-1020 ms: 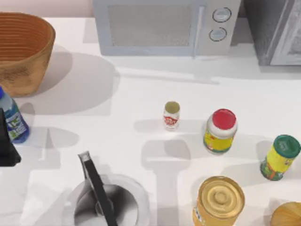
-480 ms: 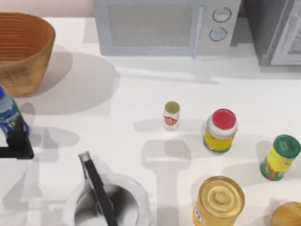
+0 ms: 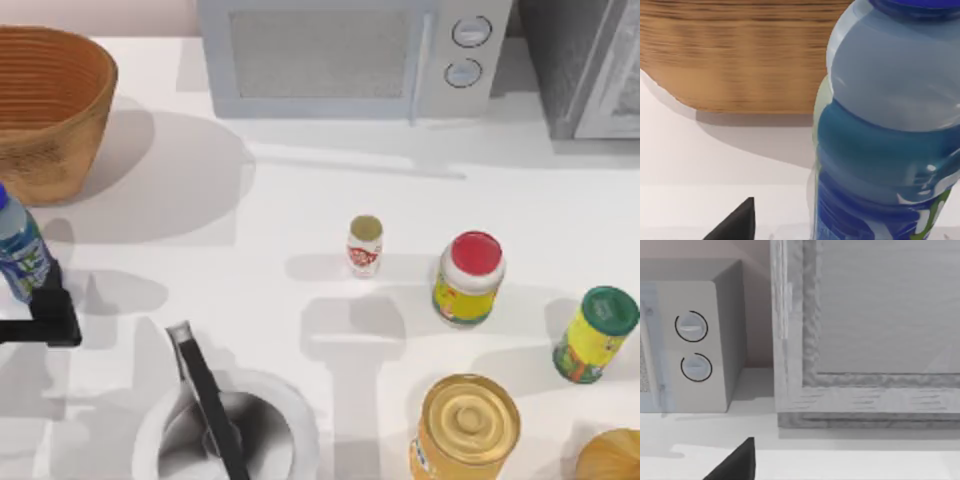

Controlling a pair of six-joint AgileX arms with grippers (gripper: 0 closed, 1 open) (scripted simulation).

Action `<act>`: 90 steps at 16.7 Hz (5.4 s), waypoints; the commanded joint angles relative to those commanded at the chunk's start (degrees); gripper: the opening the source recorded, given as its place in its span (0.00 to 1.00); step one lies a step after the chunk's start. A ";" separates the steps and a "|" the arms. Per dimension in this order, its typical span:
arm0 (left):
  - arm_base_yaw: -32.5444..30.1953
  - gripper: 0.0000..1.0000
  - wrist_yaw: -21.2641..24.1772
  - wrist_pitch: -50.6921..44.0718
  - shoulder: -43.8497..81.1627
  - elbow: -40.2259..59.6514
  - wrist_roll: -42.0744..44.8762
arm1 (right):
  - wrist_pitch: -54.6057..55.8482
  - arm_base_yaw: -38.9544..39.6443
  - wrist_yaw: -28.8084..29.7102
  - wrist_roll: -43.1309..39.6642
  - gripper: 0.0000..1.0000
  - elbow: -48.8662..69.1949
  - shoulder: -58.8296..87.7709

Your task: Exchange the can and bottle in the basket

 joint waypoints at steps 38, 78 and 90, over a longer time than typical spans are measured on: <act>-1.74 0.00 -1.41 3.06 15.68 13.06 -0.41 | 0.00 0.00 0.00 0.00 1.00 0.00 0.00; 3.68 0.00 3.93 -66.62 -2.29 64.78 1.73 | 0.00 0.00 0.00 0.00 1.00 0.00 0.00; 3.33 0.38 3.51 -63.74 0.63 65.25 1.58 | 0.00 0.00 0.00 0.00 1.00 0.00 0.00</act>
